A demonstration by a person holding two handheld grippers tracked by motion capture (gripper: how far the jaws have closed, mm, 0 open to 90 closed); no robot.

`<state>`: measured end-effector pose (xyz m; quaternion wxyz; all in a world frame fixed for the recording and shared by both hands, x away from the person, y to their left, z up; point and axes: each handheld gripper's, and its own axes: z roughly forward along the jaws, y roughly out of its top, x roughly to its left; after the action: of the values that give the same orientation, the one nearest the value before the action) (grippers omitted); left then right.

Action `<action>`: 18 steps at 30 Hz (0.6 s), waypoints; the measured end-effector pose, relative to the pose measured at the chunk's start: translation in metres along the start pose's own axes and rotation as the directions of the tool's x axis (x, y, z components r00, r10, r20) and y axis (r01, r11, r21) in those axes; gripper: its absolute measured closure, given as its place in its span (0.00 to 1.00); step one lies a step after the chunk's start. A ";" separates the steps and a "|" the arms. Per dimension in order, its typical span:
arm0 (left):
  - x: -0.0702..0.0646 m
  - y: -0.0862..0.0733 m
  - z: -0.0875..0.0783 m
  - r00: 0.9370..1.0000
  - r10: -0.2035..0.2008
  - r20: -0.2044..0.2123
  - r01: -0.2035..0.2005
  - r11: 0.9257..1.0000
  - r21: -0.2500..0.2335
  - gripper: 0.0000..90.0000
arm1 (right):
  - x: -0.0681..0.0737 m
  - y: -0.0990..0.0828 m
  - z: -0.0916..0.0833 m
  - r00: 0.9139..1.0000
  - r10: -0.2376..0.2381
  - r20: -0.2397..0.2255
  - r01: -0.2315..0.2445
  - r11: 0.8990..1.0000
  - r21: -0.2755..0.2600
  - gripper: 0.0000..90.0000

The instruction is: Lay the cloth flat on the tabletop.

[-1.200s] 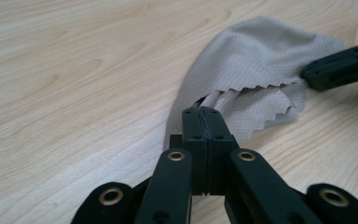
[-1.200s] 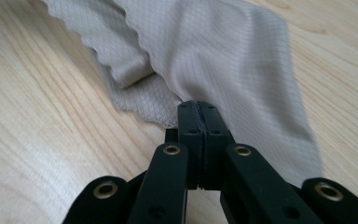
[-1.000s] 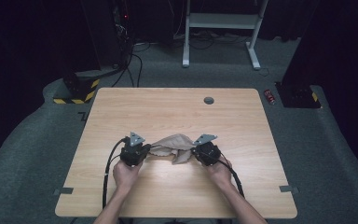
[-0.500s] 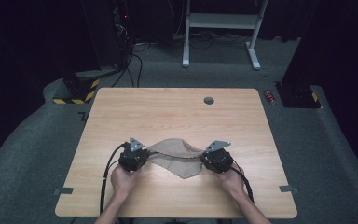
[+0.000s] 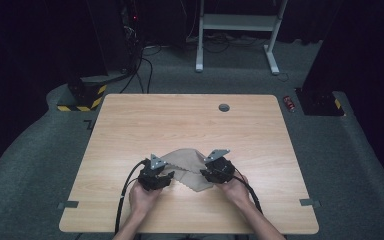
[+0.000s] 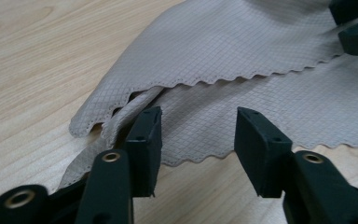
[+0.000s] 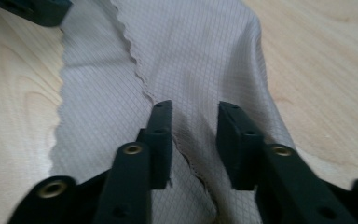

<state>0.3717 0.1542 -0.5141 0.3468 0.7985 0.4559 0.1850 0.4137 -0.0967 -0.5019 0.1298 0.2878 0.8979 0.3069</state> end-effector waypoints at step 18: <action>-0.003 -0.014 0.004 1.000 0.028 -0.013 -0.029 0.998 -0.056 0.46 | -0.036 0.032 -0.016 0.996 0.057 0.072 -0.054 0.998 -0.038 1.00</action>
<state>0.3646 0.1551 -0.5265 0.3634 0.7938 0.4413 0.2076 0.4499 -0.1050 -0.4673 0.1591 0.3212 0.8786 0.3157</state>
